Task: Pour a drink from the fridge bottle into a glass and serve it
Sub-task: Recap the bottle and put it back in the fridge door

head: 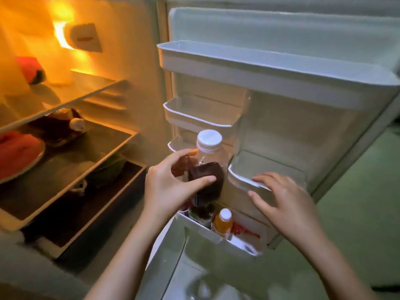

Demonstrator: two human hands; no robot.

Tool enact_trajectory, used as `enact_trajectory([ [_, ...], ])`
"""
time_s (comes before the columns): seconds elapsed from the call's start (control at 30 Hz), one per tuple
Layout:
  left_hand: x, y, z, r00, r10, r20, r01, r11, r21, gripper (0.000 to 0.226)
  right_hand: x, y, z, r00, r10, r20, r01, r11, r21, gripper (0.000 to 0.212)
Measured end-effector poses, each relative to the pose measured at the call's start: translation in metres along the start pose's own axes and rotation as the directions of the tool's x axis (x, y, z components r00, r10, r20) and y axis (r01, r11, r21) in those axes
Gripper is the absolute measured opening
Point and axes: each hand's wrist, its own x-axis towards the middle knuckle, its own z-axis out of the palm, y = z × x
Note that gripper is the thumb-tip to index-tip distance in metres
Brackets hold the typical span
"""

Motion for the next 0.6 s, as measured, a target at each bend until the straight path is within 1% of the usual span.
enact_trajectory([
  [0.13,0.032,0.010,0.020,0.993,0.075,0.087,-0.065,0.991,-0.118,0.059,0.002,0.005,-0.011,0.993,0.105,-0.050,-0.109,0.991,-0.080,0.027],
  [0.23,0.047,0.013,0.036,0.974,0.132,0.182,-0.093,0.974,-0.209,0.059,0.001,0.004,-0.015,0.980,0.179,-0.087,-0.188,0.977,-0.106,0.029],
  [0.33,0.059,0.012,0.054,0.946,0.158,0.283,-0.071,0.953,-0.294,0.060,0.002,0.001,-0.019,0.958,0.254,-0.132,-0.267,0.959,-0.094,0.030],
  [0.4,0.067,0.012,0.068,0.918,0.172,0.357,-0.048,0.942,-0.331,0.056,0.004,0.000,-0.021,0.945,0.287,-0.156,-0.302,0.949,-0.088,0.033],
  [0.5,0.076,0.016,0.088,0.873,0.198,0.446,-0.038,0.939,-0.343,0.042,0.007,-0.003,-0.024,0.924,0.342,-0.168,-0.357,0.932,-0.064,0.045],
  [0.6,0.079,0.022,0.104,0.838,0.249,0.485,-0.087,0.939,-0.332,0.034,0.011,-0.008,-0.025,0.892,0.426,-0.150,-0.433,0.901,-0.015,0.063],
])
